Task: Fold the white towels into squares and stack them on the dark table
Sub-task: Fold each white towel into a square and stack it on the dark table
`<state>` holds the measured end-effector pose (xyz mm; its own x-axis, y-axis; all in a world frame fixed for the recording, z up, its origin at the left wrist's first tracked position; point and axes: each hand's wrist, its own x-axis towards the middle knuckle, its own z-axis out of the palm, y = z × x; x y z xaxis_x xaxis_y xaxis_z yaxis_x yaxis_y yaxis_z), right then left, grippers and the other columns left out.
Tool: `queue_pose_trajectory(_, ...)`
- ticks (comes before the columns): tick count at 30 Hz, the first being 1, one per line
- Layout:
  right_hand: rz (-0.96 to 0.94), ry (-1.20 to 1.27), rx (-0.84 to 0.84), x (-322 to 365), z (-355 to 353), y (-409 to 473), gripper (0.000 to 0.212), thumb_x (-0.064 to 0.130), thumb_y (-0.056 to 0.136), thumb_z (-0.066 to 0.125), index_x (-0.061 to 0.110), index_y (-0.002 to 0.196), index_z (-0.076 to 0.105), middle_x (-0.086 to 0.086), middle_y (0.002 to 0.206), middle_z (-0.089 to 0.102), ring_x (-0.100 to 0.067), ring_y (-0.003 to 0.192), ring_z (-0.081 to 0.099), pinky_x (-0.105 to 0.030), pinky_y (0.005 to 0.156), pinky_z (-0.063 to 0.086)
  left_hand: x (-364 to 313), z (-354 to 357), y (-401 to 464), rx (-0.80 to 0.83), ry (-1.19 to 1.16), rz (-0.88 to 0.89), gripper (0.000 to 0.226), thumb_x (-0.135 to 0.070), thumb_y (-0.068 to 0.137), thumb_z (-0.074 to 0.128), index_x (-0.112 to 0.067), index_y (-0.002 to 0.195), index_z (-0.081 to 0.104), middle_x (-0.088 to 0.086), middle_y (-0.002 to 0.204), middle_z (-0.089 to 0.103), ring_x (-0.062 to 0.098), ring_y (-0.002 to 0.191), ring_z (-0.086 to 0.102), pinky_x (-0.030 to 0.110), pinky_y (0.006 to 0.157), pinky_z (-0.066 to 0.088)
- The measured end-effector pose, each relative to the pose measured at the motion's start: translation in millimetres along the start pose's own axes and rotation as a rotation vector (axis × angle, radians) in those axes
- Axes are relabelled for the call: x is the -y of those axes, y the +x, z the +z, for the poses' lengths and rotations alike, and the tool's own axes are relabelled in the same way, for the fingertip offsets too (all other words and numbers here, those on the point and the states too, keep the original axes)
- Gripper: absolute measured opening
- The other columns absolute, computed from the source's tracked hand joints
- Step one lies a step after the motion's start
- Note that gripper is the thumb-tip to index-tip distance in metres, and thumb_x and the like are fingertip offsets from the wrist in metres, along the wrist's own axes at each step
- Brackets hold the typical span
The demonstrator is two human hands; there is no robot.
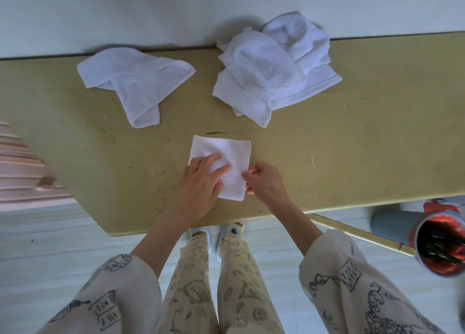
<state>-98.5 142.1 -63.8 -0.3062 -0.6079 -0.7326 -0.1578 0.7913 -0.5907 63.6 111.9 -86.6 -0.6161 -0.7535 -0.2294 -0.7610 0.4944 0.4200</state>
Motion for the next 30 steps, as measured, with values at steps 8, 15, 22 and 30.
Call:
queue_pose_trajectory(8,-0.203,-0.29,-0.217,-4.3,5.8,-11.3,0.03,0.02,0.086,0.061,0.008,0.112,0.051,-0.004,0.102,0.057,-0.023,0.093,0.055,-0.03,0.079,0.042,12.1,3.2,-3.9,-0.099,0.03,0.118,0.041,-0.014,0.082,0.047,-0.019,0.123,0.053,0.007,0.135,0.048,0.024,0.12,0.035,0.044,0.092,0.045)
queue_pose_trajectory(15,-0.725,-1.002,-0.401,-19.6,41.1,2.5,0.052,0.028,0.092,0.031,0.004,0.137,0.038,-0.015,0.146,0.039,-0.031,0.136,0.035,-0.053,0.109,0.025,37.4,-3.4,7.5,-0.22,0.113,0.25,0.044,-0.004,0.088,0.034,-0.005,0.131,0.046,0.011,0.143,0.042,0.021,0.137,0.027,0.044,0.111,0.024)
queue_pose_trajectory(22,-0.726,-0.953,-0.366,-37.2,46.6,28.8,0.057,0.039,0.095,0.03,0.008,0.143,0.03,-0.012,0.151,0.029,-0.022,0.141,0.017,-0.049,0.113,0.014,70.5,0.7,10.9,-0.023,0.238,0.234,0.078,-0.058,0.087,0.033,-0.004,0.143,0.024,0.009,0.153,0.022,0.018,0.142,0.016,0.041,0.115,0.013)
queue_pose_trajectory(30,-0.71,-0.979,-0.353,-32.2,47.4,28.5,0.058,0.04,0.093,0.03,0.009,0.142,0.029,-0.017,0.15,0.028,-0.028,0.14,0.017,-0.054,0.111,0.014,78.0,-8.5,19.7,0.048,0.373,0.275,0.104,-0.08,0.074,0.027,-0.003,0.143,0.019,0.011,0.152,0.02,0.023,0.141,0.017,0.051,0.113,0.014)
